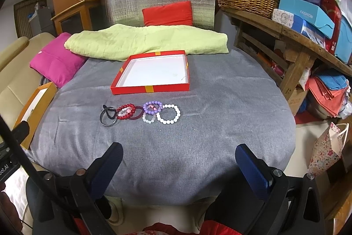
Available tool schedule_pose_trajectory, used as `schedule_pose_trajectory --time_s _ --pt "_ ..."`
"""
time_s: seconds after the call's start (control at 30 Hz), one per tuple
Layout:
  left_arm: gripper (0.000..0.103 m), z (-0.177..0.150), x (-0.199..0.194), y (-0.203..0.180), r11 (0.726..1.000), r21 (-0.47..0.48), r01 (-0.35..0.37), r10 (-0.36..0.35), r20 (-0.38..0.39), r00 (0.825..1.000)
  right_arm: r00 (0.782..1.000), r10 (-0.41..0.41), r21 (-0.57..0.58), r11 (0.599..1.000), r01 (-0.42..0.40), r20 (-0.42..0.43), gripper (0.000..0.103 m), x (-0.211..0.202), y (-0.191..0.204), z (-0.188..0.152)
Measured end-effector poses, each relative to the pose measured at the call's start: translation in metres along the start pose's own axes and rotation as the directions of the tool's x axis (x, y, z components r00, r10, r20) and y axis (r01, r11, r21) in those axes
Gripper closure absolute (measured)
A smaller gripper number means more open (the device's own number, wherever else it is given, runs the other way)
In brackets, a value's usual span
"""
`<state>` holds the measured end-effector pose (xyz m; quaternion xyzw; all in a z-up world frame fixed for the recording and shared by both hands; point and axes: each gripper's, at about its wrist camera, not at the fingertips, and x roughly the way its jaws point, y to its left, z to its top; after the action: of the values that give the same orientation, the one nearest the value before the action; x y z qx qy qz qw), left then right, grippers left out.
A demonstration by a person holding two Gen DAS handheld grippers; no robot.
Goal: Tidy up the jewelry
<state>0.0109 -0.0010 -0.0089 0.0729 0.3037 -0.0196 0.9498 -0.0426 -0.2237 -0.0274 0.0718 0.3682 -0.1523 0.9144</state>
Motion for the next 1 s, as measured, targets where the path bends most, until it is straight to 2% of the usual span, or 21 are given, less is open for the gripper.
schedule_pose_trajectory --time_s 0.47,0.77,0.9,1.0 --pt "0.000 0.001 0.022 -0.004 0.999 0.027 -0.020 0.022 -0.051 0.998 1.000 0.000 0.017 1.000 0.001 -0.025 0.000 0.023 -0.004 0.004" --pt "0.000 0.001 0.067 -0.005 0.999 0.033 -0.035 0.038 -0.104 0.994 0.997 0.020 0.037 0.999 -0.017 -0.071 0.000 0.062 -0.015 0.009" --pt "0.000 0.003 0.101 -0.005 0.999 0.029 0.020 -0.016 -0.132 0.991 0.991 0.082 0.043 0.996 -0.078 -0.104 0.000 0.093 -0.023 0.013" --pt "0.000 0.003 0.141 -0.005 0.997 0.000 0.075 -0.074 -0.187 0.980 0.981 0.144 0.042 0.989 -0.139 -0.132 0.001 0.123 -0.030 0.014"
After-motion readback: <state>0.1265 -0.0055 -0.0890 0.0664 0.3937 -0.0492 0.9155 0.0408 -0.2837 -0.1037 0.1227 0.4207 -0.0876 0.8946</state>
